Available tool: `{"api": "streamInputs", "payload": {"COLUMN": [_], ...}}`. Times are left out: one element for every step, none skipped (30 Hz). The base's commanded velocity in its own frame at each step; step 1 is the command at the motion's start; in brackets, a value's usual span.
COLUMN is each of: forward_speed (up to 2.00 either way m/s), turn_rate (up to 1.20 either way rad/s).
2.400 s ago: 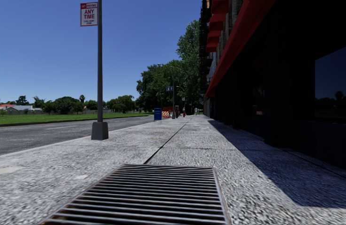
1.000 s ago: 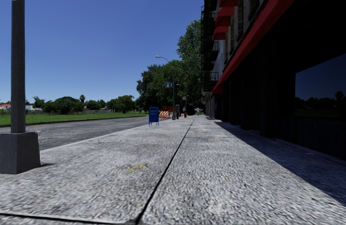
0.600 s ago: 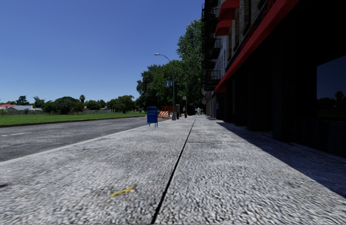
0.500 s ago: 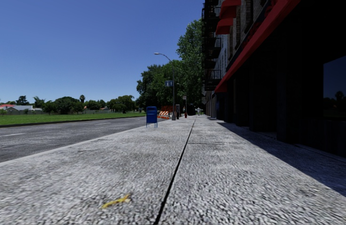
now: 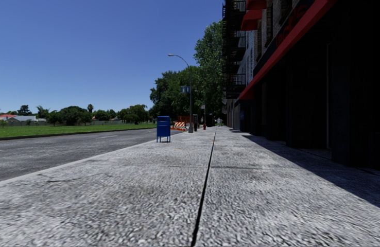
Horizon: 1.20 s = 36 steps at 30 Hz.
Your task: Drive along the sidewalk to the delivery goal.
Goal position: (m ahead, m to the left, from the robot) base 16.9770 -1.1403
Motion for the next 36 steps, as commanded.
{"api": "streamInputs", "payload": {"forward_speed": [2.00, 2.00, 2.00, 2.00, 2.00, 2.00, 2.00, 2.00, 2.00, 2.00, 2.00, 2.00, 2.00, 2.00, 2.00, 2.00, 2.00, 2.00, 2.00, 2.00, 2.00, 2.00, 2.00, 2.00, 2.00, 2.00, 2.00, 2.00, 2.00, 2.00, 2.00, 2.00, 2.00, 2.00, 2.00, 2.00], "turn_rate": [0.00, 0.00, 0.00, 0.00, 0.00, 0.00, 0.00, 0.00, 0.00, 0.00, 0.00, 0.00, 0.00, 0.00, 0.00, 0.00, 0.00, 0.00, 0.00, 0.00, 0.00, 0.00, 0.00, 0.00, 0.00, 0.00, 0.00, 0.00, 0.00, 0.00, 0.00, 0.00, 0.00, 0.00, 0.00, 0.00]}}
